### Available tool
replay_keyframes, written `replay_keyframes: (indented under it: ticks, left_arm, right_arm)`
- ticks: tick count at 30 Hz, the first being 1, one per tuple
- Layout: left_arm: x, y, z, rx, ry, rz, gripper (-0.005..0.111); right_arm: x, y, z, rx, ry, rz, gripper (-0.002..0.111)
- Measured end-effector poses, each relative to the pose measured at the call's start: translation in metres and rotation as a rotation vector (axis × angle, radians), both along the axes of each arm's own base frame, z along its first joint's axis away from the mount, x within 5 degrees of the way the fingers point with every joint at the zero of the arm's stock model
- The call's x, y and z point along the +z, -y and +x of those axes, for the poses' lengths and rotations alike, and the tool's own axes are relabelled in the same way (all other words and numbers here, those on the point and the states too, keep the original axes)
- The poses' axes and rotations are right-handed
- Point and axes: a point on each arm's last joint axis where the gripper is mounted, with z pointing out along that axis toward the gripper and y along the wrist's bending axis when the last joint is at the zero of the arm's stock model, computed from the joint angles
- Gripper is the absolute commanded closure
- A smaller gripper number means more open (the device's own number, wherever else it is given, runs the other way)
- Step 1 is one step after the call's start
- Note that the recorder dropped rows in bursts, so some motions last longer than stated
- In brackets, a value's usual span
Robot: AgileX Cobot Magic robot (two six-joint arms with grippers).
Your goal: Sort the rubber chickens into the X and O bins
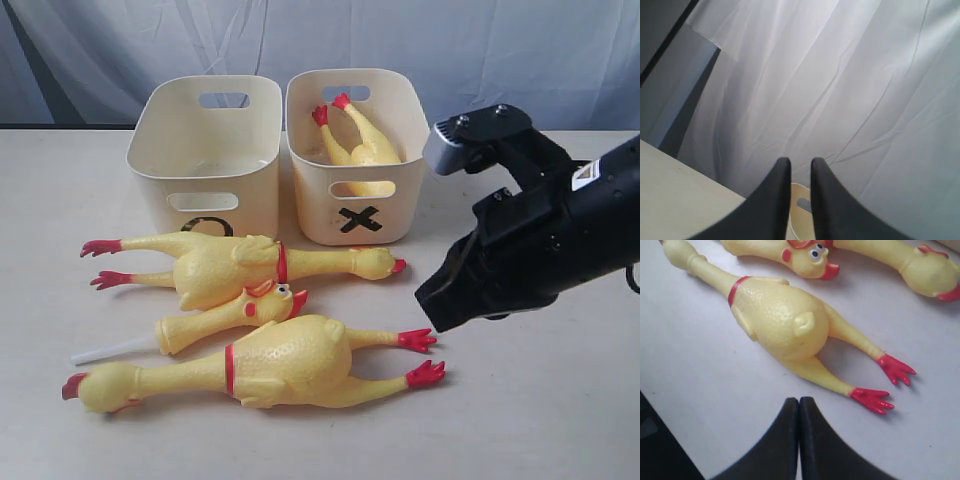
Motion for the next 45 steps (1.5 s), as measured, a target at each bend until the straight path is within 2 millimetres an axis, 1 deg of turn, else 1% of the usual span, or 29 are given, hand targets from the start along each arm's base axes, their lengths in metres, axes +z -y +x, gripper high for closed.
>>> replay_keyframes:
  ticks: [4, 8, 13, 17, 21, 26, 29, 34, 37, 41, 45]
  left_arm:
    - [0.012, 0.004, 0.010, -0.074, -0.048, 0.001, 0.079]
    - [0.021, 0.011, 0.026, -0.165, -0.115, 0.065, 0.074]
    - [0.026, 0.030, 0.051, -0.310, -0.219, 0.203, 0.072]
    - [0.021, 0.050, 0.071, -0.423, -0.301, 0.368, 0.072]
    - [0.009, 0.071, 0.088, -0.521, -0.366, 0.585, 0.072]
    - [-0.012, 0.094, 0.105, -0.634, -0.385, 0.951, 0.072]
    - [-0.026, 0.104, 0.113, -0.694, -0.384, 1.078, 0.070]
    - [-0.054, 0.113, 0.126, -0.767, -0.487, 1.139, 0.055]
    - [-0.068, 0.118, 0.131, -0.806, -0.532, 1.153, 0.049]
    - [-0.079, 0.124, 0.135, -0.851, -0.548, 1.144, 0.048]
    - [-0.086, 0.134, 0.131, -0.908, -0.544, 1.161, 0.048]
  right_arm:
    - [0.006, 0.002, -0.006, -0.005, 0.020, 0.024, 0.109]
    - [0.013, 0.004, -0.010, -0.009, 0.040, 0.044, 0.109]
    - [0.020, 0.006, -0.015, -0.007, 0.064, 0.059, 0.109]
    - [0.023, 0.008, -0.018, -0.002, 0.073, 0.063, 0.109]
    - [0.024, 0.011, -0.022, 0.006, 0.078, 0.052, 0.109]
    - [0.019, 0.014, -0.028, -0.001, 0.079, 0.047, 0.109]
    - [0.017, 0.016, -0.030, -0.005, 0.086, 0.045, 0.109]
    - [0.017, 0.016, -0.029, -0.014, 0.099, 0.049, 0.109]
    - [0.017, 0.016, -0.028, -0.015, 0.101, 0.049, 0.109]
    - [0.018, 0.016, -0.029, -0.016, 0.104, 0.051, 0.109]
    - [0.018, 0.016, -0.028, -0.020, 0.103, 0.053, 0.109]
